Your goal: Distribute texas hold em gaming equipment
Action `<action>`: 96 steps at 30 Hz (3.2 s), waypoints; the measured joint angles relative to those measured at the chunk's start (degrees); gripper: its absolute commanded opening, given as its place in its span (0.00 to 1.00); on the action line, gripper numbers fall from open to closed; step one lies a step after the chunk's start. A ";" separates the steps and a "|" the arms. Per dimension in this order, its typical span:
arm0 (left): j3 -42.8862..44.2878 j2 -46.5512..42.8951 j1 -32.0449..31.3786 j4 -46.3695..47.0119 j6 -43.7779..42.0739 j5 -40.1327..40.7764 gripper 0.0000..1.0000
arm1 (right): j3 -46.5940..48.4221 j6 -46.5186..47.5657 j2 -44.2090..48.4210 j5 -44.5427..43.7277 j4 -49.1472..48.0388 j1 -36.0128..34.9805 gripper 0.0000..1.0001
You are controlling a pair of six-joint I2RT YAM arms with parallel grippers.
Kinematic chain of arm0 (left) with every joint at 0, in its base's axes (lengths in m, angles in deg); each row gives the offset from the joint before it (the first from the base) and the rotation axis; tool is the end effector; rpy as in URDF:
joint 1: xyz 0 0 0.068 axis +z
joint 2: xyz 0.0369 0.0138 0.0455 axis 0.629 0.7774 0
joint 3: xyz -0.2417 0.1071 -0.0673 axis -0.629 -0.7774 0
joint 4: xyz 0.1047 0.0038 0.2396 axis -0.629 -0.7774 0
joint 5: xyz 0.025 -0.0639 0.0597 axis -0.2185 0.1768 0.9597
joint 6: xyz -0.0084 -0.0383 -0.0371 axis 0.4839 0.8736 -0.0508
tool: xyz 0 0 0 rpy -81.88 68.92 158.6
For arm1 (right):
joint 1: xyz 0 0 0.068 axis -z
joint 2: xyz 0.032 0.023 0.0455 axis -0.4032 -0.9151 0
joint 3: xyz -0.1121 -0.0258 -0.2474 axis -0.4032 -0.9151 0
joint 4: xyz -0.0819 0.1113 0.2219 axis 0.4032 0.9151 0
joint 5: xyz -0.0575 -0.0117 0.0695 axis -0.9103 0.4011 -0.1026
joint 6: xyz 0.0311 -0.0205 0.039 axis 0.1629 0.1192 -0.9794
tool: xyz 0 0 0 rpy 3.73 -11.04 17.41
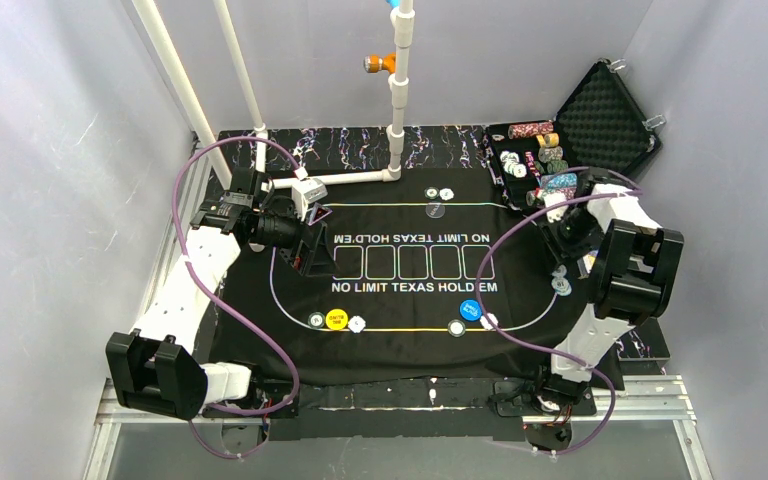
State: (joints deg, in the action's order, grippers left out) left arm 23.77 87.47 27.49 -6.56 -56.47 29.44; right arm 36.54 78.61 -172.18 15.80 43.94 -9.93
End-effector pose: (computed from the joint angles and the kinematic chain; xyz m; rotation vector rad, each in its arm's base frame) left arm 0.2379 -0.0762 0.3226 0.9428 2.1017 -1.0111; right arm 0.3218 -0.0756 0.1875 -0.6246 2.9327 0.0635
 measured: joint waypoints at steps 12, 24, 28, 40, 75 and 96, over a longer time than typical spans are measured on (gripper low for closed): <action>0.00 0.22 0.00 -0.70 -0.42 -0.04 0.99 | 20.52 -9.40 -2.84 7.52 1.86 -27.65 0.40; 0.00 0.22 0.00 -1.31 -0.42 0.00 0.99 | 47.39 -18.40 -28.57 5.18 -5.46 -32.50 0.39; 0.00 0.24 0.00 -1.33 -0.42 0.00 0.99 | 50.07 -19.65 -31.04 4.52 -6.88 -33.03 0.39; 0.00 0.26 0.00 -1.33 -0.42 0.02 0.99 | 51.93 -21.11 -33.57 1.38 -13.05 -34.42 0.35; 0.00 0.72 0.00 -1.49 -0.39 0.68 0.99 | 53.90 -23.96 -38.01 -1.18 -18.27 -32.61 0.76; 0.00 0.70 0.00 -1.51 -0.42 0.39 0.99 | 9.38 -10.21 6.91 5.44 0.17 -15.74 0.74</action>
State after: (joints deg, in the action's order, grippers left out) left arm 23.77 88.16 27.49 -8.07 -56.88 29.84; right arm 45.91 68.41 -165.28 21.24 44.12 -25.67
